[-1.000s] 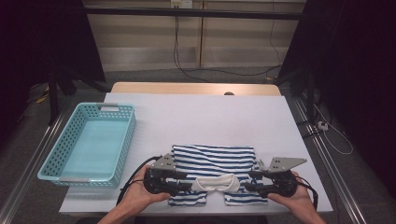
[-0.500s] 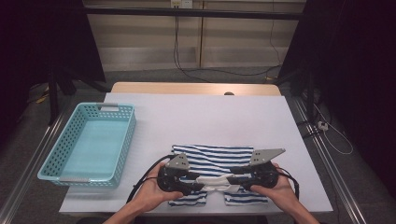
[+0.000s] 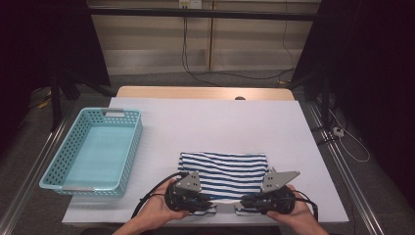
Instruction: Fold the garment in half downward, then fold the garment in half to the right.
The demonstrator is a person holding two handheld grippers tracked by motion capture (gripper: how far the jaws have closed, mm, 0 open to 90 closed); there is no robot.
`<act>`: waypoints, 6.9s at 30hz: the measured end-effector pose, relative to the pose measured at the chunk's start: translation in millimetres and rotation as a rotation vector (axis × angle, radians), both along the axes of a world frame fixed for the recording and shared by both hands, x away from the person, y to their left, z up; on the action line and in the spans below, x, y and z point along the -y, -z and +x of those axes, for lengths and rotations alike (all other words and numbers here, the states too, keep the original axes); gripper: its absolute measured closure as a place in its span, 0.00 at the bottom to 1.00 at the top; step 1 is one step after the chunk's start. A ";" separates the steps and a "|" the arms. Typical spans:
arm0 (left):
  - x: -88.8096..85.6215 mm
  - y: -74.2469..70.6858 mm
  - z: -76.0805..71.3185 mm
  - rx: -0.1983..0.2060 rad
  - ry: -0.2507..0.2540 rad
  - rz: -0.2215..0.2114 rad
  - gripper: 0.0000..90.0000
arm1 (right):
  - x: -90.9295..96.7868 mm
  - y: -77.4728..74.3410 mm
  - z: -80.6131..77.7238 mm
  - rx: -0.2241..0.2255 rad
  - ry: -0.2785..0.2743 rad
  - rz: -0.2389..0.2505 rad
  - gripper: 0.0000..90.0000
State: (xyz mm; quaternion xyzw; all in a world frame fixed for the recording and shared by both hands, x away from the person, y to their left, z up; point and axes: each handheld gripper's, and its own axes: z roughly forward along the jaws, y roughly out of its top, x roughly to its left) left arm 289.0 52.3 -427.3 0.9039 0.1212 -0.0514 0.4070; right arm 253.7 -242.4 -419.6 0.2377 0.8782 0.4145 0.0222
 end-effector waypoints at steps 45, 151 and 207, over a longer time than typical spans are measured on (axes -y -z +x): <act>-24.1 -1.9 14.2 0.014 -0.135 -0.104 0.38 | -1.2 3.2 -6.9 0.047 0.099 0.098 0.52; -45.2 25.3 129.8 0.042 -0.438 0.065 0.93 | -157.8 26.4 23.8 0.076 -0.090 -0.108 0.92; -49.9 23.1 133.3 0.000 -0.482 0.001 0.93 | -188.0 33.1 5.7 0.132 -0.068 -0.085 0.41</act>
